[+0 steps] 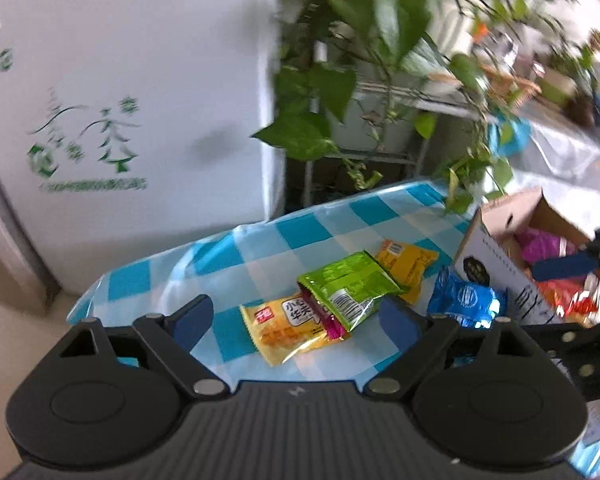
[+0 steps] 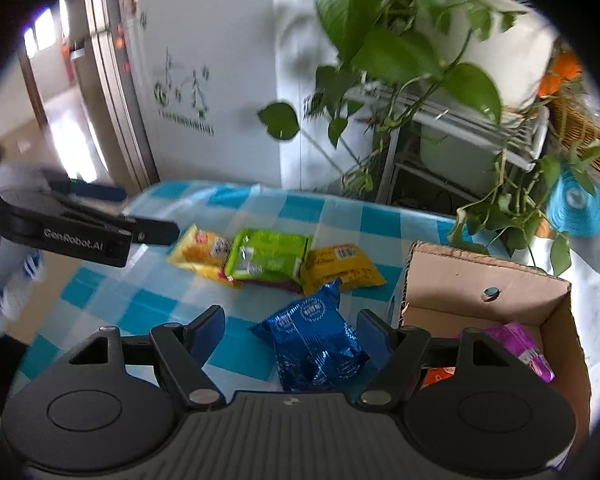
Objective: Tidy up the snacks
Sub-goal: 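Move left tool toward green bag while right tool approaches blue bag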
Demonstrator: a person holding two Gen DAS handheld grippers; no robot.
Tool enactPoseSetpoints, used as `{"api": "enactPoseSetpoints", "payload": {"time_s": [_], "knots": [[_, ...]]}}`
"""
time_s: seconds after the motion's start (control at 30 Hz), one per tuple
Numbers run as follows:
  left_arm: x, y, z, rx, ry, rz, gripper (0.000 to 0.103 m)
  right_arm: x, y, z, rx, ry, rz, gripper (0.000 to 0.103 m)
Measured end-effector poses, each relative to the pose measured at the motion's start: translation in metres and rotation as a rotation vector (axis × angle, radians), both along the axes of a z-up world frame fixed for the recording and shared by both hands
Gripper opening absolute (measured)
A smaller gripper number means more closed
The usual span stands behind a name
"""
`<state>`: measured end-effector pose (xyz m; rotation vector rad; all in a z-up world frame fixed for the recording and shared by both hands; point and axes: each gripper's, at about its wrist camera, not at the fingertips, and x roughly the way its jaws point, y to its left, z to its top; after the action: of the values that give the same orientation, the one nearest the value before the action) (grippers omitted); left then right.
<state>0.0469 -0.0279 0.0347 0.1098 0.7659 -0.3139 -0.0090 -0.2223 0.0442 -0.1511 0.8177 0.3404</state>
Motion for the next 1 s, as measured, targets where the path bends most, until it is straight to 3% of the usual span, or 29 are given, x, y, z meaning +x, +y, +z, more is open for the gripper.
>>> {"api": "enactPoseSetpoints", "payload": {"time_s": [0.67,1.0], "knots": [[0.049,-0.039,-0.047,0.073,0.054,-0.351,0.088,0.029,0.025,-0.047,-0.222,0.058,0.064,0.078],[0.062,-0.060,-0.058,0.119,0.032,-0.469,0.088,0.027,0.025,-0.051,-0.244,0.087,0.094,0.068]]}}
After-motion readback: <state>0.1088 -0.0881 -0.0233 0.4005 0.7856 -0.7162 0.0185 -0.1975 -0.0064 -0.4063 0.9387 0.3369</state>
